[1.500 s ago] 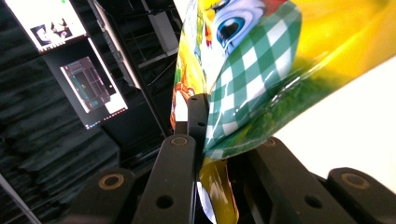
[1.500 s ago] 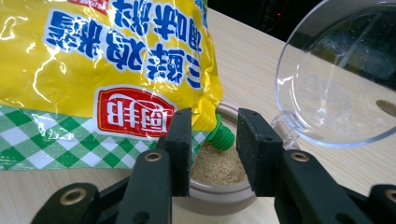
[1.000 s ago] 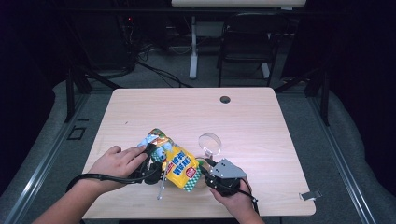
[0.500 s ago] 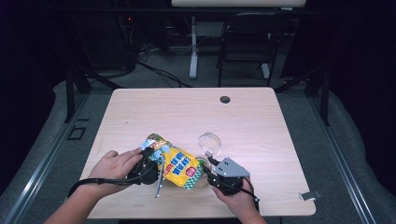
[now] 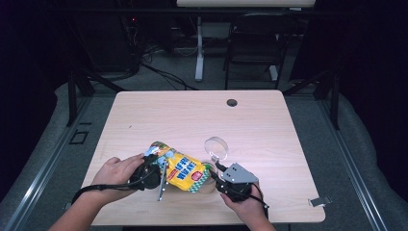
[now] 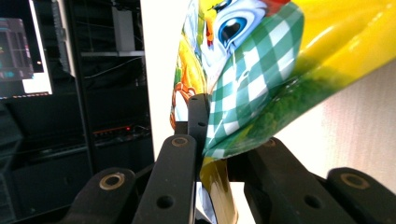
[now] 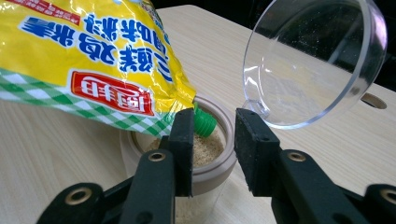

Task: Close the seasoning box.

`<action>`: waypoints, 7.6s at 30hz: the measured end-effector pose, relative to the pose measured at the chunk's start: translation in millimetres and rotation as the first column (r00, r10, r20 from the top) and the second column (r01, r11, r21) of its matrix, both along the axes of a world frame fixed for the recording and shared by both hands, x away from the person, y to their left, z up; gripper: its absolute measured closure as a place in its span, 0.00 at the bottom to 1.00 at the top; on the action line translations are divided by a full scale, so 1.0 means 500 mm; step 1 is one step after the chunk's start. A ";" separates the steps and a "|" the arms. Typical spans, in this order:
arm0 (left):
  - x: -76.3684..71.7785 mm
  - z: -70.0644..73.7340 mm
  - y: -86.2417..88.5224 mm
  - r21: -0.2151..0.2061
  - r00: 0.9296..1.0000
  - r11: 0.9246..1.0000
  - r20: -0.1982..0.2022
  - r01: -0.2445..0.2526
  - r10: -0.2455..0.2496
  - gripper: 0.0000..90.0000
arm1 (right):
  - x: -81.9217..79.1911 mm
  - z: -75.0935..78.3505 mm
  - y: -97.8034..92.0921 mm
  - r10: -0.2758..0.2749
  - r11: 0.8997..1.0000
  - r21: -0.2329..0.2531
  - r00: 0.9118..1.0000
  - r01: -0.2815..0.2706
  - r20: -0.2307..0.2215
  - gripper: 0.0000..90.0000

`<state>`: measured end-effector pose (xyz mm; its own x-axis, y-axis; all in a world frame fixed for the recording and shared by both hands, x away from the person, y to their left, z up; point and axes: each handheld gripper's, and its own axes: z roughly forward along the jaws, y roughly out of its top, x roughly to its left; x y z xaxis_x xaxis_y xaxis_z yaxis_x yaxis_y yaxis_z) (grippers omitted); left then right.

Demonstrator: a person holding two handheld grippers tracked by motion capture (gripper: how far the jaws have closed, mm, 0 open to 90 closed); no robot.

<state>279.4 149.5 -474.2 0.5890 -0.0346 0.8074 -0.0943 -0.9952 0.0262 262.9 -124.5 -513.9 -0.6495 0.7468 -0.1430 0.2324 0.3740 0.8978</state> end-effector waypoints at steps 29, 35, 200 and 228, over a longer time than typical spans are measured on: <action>0.026 -0.006 0.016 -0.116 0.989 0.992 -0.145 -0.048 0.031 0.94 | -0.009 0.002 0.006 0.047 0.996 -0.079 0.999 -0.047 -0.001 0.90; 0.026 -0.005 0.015 -0.107 0.989 0.993 -0.144 -0.049 0.033 0.94 | -0.015 0.008 0.003 0.073 0.994 -0.085 0.997 -0.072 0.003 0.88; 0.102 -0.135 0.170 -0.677 0.781 0.494 -0.624 -0.546 0.009 0.95 | -0.002 0.043 0.019 0.051 0.995 -0.090 0.993 -0.041 0.111 0.74; 0.118 -0.175 0.233 -0.666 0.698 0.323 -0.716 -0.673 -0.022 0.80 | 0.015 0.063 -0.050 -0.060 0.998 0.036 0.994 0.057 0.090 0.72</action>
